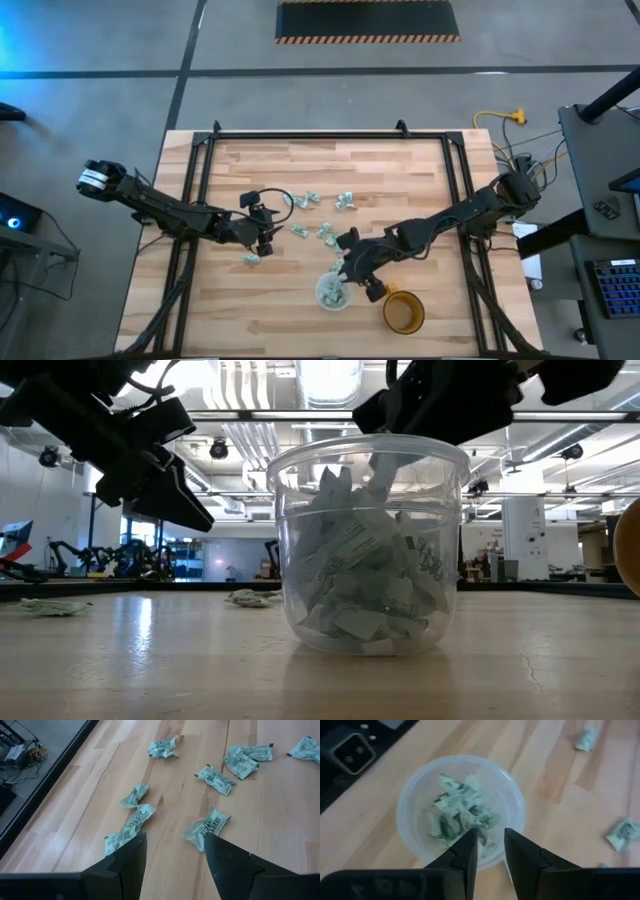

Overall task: Pick and place Stevia / Truvia into bins
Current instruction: Put the stevia packet into the transparent bin

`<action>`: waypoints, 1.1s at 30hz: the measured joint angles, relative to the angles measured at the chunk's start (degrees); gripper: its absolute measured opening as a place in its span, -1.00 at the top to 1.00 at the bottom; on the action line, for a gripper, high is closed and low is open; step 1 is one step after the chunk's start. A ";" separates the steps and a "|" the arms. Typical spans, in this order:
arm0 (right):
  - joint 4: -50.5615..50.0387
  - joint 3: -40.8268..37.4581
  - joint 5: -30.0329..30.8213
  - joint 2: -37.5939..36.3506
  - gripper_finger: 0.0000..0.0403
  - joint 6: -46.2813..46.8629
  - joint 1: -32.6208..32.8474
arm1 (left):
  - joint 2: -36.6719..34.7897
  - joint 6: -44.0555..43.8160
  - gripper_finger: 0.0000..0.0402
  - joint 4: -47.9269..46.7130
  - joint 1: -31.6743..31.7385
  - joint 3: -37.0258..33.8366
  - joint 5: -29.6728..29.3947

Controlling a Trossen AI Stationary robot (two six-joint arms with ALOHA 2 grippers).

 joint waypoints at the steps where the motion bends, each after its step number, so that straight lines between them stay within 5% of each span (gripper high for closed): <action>1: -0.02 0.15 -0.17 0.00 0.58 -0.12 0.19 | 0.00 0.00 0.09 0.02 0.00 0.00 0.00; 12: -0.83 0.51 -8.31 -0.03 0.65 0.67 1.31 | 0.00 0.00 0.09 -0.12 0.00 -0.09 0.00; 19: -2.84 1.76 -7.85 -0.46 0.63 1.56 1.28 | 0.00 0.00 0.09 -0.10 0.00 -0.29 0.00; 22: -6.24 3.10 -0.96 -0.49 0.61 0.67 1.28 | 0.00 0.00 0.09 -0.10 0.00 -0.43 0.00; 28: -19.15 3.86 30.13 -0.57 0.60 7.08 0.87 | 0.00 -0.06 0.09 -0.09 0.05 -2.19 5.77; 33: -21.88 1.71 32.53 -0.85 0.60 9.27 -1.08 | 0.06 1.19 0.09 2.04 1.72 -3.54 9.56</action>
